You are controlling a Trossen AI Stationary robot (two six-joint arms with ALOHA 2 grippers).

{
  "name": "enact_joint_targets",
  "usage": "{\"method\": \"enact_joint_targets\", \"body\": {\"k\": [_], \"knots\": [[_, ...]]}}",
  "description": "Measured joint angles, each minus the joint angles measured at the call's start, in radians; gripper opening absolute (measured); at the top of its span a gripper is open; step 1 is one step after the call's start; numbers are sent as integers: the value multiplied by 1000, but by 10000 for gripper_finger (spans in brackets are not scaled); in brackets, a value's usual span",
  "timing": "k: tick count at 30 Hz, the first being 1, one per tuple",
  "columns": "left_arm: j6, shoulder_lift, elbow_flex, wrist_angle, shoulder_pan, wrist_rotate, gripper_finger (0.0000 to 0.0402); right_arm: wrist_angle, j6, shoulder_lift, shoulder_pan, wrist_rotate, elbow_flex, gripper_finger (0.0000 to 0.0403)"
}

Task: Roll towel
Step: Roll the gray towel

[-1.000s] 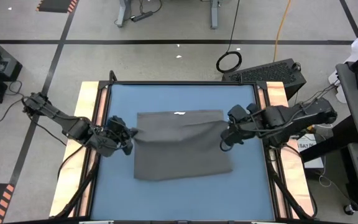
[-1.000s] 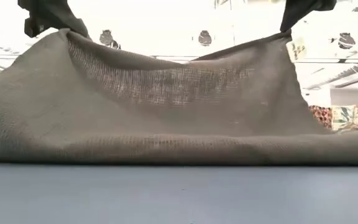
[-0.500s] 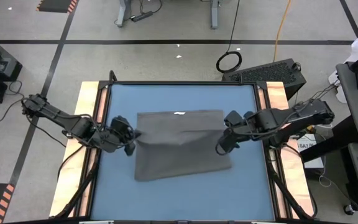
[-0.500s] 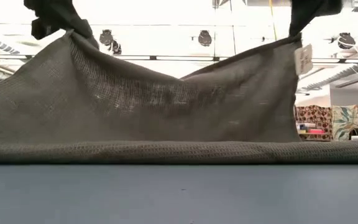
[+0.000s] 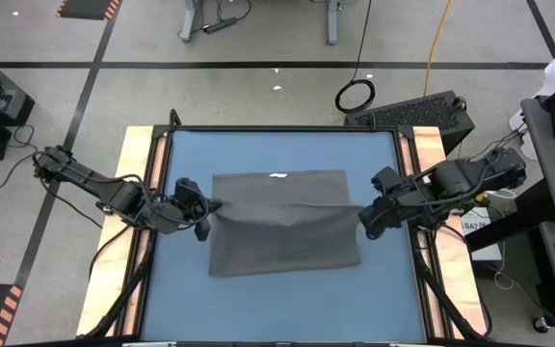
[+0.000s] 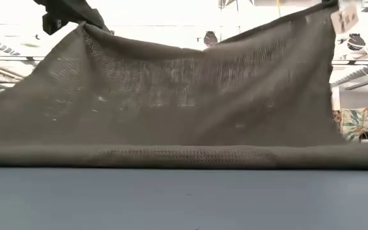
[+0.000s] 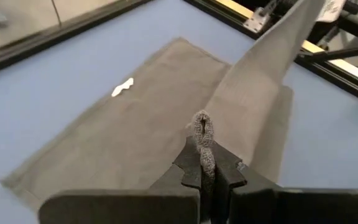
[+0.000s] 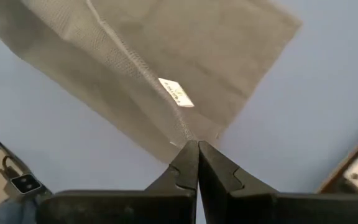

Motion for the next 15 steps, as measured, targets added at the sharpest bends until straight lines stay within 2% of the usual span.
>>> {"method": "enact_joint_targets", "body": {"k": [2,5,10,15], "knots": [[14,0,0,0,0,-21,4,-22,-14,11,-1,28,50,0],[22,0,0,-2,21,-34,4,-22,-60,13,-21,76,56,0],[48,1,0,-17,65,-38,4,-21,-108,19,-77,78,-30,0],[41,3,0,-111,103,-38,4,-21,-125,19,-102,79,-110,0]]}}
